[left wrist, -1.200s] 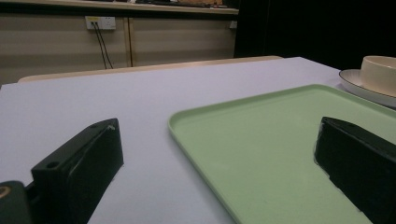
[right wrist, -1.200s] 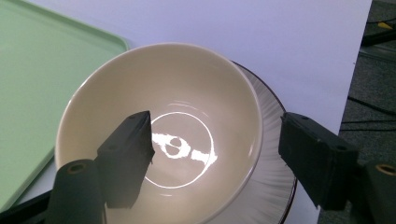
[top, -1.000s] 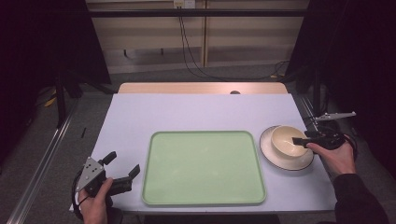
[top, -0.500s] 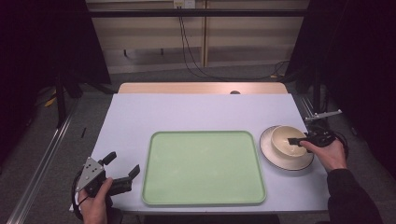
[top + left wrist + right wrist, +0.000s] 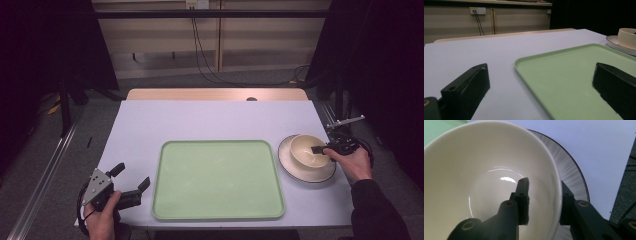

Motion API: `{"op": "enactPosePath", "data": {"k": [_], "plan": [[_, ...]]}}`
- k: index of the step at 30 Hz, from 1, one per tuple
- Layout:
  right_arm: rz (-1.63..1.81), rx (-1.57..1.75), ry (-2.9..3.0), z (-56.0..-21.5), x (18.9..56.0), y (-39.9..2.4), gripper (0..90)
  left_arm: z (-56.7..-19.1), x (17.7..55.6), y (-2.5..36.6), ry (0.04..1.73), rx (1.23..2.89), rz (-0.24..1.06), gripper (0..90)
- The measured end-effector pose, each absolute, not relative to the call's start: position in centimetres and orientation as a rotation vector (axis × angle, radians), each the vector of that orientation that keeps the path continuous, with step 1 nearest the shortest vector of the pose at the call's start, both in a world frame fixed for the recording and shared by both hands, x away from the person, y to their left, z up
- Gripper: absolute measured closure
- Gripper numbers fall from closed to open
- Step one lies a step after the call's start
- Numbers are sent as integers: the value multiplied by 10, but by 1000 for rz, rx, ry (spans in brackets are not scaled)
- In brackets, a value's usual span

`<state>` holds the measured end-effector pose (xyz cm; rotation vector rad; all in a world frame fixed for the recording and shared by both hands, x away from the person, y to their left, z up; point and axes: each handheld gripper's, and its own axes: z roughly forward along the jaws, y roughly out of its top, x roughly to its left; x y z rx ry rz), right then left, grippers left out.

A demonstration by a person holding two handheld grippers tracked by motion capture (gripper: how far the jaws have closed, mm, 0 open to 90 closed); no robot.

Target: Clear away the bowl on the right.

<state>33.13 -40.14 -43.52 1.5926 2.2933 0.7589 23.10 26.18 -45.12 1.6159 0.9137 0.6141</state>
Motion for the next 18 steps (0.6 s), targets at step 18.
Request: {"op": "enactPosePath", "data": {"k": [18], "plan": [[788, 1621, 2317, -438, 331, -406, 828, -451, 230, 262, 915, 1617, 615, 14]]}}
